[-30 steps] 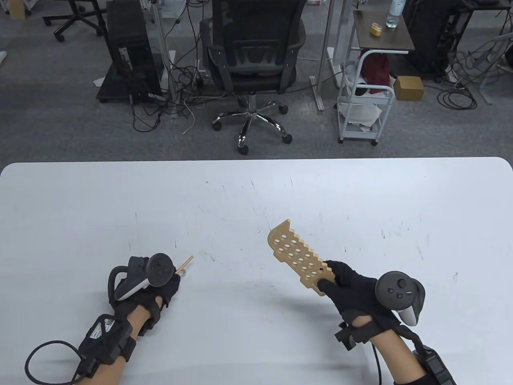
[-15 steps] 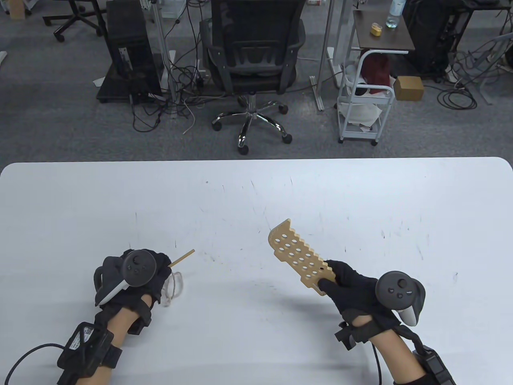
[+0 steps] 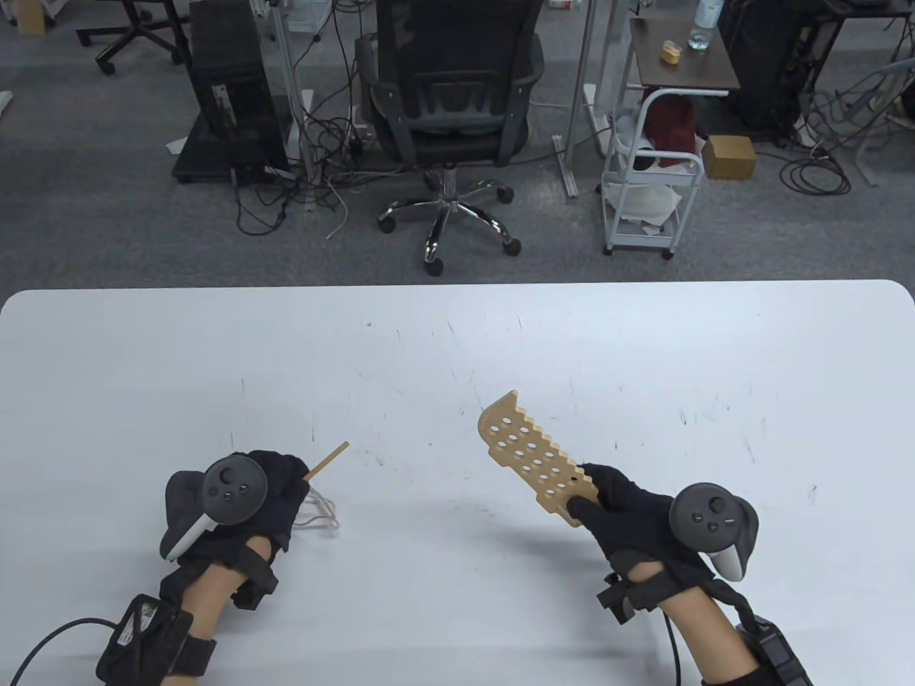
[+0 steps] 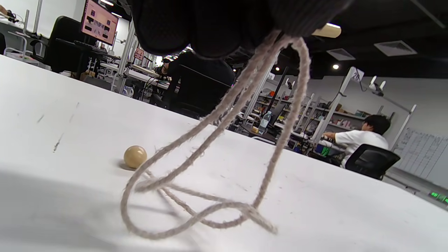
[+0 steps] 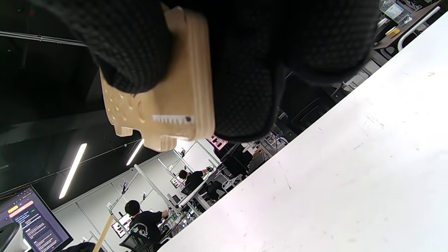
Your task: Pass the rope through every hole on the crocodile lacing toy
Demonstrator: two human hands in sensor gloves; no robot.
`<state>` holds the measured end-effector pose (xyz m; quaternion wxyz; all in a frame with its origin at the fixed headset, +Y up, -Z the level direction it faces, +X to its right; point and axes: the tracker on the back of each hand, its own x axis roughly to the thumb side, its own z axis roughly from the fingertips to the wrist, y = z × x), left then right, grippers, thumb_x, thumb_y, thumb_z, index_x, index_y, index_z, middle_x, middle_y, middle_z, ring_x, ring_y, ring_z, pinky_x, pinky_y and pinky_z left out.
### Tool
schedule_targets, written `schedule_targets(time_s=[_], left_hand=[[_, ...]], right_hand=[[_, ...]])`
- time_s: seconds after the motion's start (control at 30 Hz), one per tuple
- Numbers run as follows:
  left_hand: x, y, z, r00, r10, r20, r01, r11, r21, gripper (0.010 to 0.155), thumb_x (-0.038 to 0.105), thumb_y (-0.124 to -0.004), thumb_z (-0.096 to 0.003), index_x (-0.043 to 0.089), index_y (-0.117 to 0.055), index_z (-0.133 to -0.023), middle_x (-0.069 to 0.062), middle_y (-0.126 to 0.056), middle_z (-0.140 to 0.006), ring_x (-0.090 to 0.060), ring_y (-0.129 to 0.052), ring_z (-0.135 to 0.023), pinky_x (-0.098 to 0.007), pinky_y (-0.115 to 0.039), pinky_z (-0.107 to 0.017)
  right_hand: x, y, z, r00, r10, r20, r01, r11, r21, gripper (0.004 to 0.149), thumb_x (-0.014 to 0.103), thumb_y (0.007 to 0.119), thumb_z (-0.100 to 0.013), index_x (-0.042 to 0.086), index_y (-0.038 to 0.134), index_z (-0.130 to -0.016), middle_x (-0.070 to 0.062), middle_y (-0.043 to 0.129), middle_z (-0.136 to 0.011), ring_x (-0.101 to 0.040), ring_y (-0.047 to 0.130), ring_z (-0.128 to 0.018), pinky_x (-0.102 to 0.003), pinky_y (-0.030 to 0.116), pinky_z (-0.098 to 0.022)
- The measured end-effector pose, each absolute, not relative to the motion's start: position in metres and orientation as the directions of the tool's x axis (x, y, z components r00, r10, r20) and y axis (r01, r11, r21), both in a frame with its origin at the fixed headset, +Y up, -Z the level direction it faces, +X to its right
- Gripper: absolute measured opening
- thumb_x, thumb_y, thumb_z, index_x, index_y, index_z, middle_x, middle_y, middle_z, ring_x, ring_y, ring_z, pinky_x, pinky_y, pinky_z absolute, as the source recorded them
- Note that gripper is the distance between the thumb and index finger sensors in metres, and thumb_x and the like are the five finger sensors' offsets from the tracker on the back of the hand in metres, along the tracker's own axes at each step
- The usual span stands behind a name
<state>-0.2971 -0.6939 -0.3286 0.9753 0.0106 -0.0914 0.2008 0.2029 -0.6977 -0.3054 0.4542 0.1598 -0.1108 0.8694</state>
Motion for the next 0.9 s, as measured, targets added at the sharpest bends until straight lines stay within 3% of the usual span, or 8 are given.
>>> schedule_targets(time_s=[0.13,0.3,0.63,0.9], left_hand=[[-0.297,-0.693,-0.324,0.873,0.453,0.181,-0.455,0.89,-0.034,0.048,0.044,-0.068,-0.0431,0.025,-0.074,-0.086,-0.002,-0.073,-0.09,-0.033,-0.07,-0.088,-0.06,-0.043,-0.078],[-0.296,-0.695,-0.321,0.859,0.48,0.179,-0.478,0.877,-0.054,0.05,0.05,-0.072,-0.045,0.023,-0.073,-0.086,-0.004,-0.073,-0.09,-0.035,-0.07,-0.088,-0.061,-0.043,-0.078],[-0.289,-0.7,-0.323,0.837,0.512,0.195,-0.514,0.857,-0.042,0.047,0.058,-0.063,-0.0427,0.027,-0.084,-0.071,0.0,-0.086,-0.078,-0.031,-0.083,-0.079,-0.061,-0.05,-0.076],[-0.28,-0.689,-0.323,0.834,0.505,0.222,-0.52,0.854,0.011,0.046,0.051,-0.069,-0.0455,0.026,-0.083,-0.083,0.0,-0.083,-0.086,-0.03,-0.082,-0.081,-0.061,-0.05,-0.077]], right_hand=[[0.203,-0.698,-0.305,-0.537,0.754,0.379,-0.825,-0.564,-0.047,0.048,0.034,0.089,-0.042,0.017,0.077,-0.086,-0.002,0.098,-0.069,-0.025,0.108,-0.048,-0.044,0.084,-0.037],[0.203,-0.698,-0.305,-0.536,0.755,0.379,-0.825,-0.563,-0.046,0.048,0.034,0.089,-0.042,0.017,0.077,-0.086,-0.002,0.098,-0.069,-0.025,0.108,-0.049,-0.044,0.084,-0.037],[0.202,-0.698,-0.305,-0.536,0.754,0.38,-0.825,-0.563,-0.045,0.048,0.034,0.089,-0.042,0.017,0.077,-0.086,-0.002,0.098,-0.069,-0.025,0.108,-0.049,-0.044,0.084,-0.037],[0.202,-0.698,-0.305,-0.536,0.754,0.38,-0.825,-0.564,-0.045,0.048,0.034,0.089,-0.042,0.017,0.077,-0.086,-0.002,0.098,-0.069,-0.025,0.108,-0.049,-0.044,0.084,-0.037]])
